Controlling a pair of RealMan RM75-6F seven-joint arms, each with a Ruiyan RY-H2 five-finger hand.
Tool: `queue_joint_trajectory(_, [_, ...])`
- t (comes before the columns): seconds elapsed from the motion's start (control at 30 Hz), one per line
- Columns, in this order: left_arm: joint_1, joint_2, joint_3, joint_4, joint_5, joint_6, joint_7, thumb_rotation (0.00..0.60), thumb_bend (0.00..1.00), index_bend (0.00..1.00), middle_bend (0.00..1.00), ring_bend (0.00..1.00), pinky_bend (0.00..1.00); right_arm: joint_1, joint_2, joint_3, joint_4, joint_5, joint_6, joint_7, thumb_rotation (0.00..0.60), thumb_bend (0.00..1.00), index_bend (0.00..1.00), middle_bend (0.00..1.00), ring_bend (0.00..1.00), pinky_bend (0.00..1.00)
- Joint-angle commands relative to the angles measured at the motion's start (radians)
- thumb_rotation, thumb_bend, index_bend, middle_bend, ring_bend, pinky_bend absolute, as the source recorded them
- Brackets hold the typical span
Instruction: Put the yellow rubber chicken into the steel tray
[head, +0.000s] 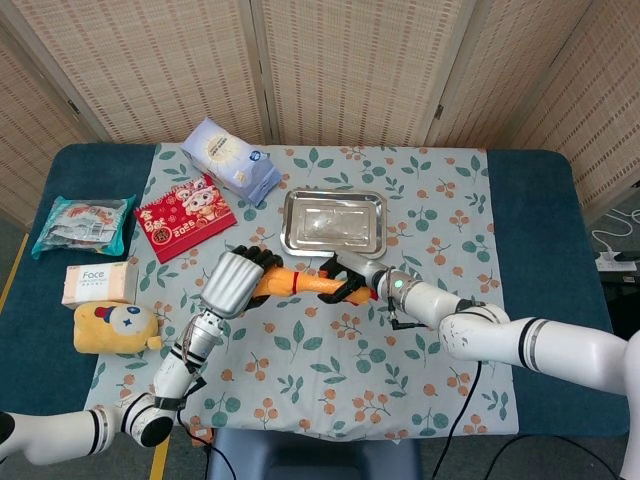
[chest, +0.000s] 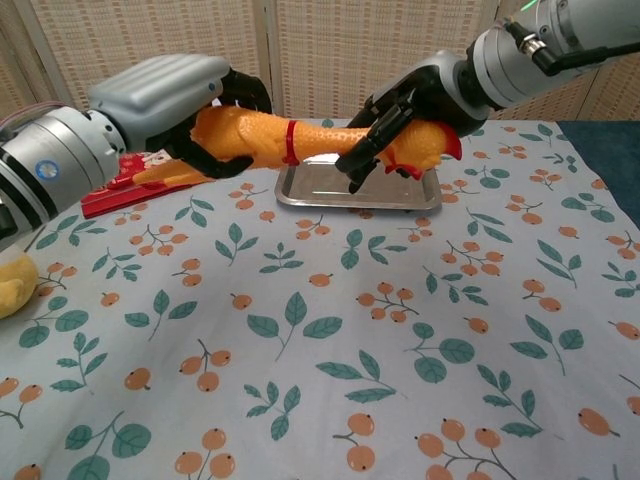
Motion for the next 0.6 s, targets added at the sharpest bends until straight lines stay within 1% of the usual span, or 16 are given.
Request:
queue_joint_trajectory(0.03, [-0.004,0.037,0.004,-0.047,-0.066,-0.062,0.039,0.600,0.43,0.07,0.16,0.14,0.27,-0.002,0.002,0.001,-0.003,-0.002,0.000,0.000,0.600,0.47,0.93,0.58,0.83,1.00])
queue_joint_trajectory(0.07, [-0.004,0.046,0.003,-0.060,-0.082,-0.072,0.049,0.600,0.40,0.01,0.06,0.05,0.20,-0.002,0.004,0.001,-0.005,-0.002,-0.001,-0.001,0.600,0.47,0.93,0.58,0.83,1.00])
queue_joint_trajectory(0.1, [-0.005,0.054,0.001,-0.071,-0.096,-0.081,0.054,0.600,0.38,0.00,0.01,0.01,0.16,-0.003,0.005,0.001,-0.006,-0.003,-0.001,-0.001,0.600,0.47,0.93,0.58,0.83,1.00])
queue_joint_trajectory(0.23, [-0.006,0.081,-0.008,-0.119,-0.144,-0.107,0.050,0.600,0.33,0.00,0.00,0.00,0.06,-0.008,0.010,0.001,-0.012,-0.006,0.001,-0.002,0.600,0.47,0.93,0.58,0.83,1.00])
queue_joint_trajectory(0.3, [-0.006,0.095,-0.014,-0.148,-0.172,-0.123,0.036,0.600,0.31,0.00,0.00,0.00,0.05,-0.010,0.012,0.000,-0.015,-0.009,0.002,-0.003,0.600,0.47,0.93,0.58,0.83,1.00])
queue_joint_trajectory(0.4, [-0.006,0.113,-0.017,-0.175,-0.185,-0.130,0.023,0.600,0.31,0.00,0.00,0.00,0.05,-0.012,0.012,-0.007,-0.021,-0.014,0.010,-0.011,0.600,0.47,0.93,0.58,0.83,1.00])
queue_joint_trajectory(0.6, [0.001,0.154,-0.027,-0.234,-0.214,-0.151,-0.041,0.600,0.30,0.00,0.00,0.00,0.04,-0.007,0.003,-0.050,-0.032,-0.018,0.054,-0.047,0.600,0.47,0.93,0.58,0.83,1.00])
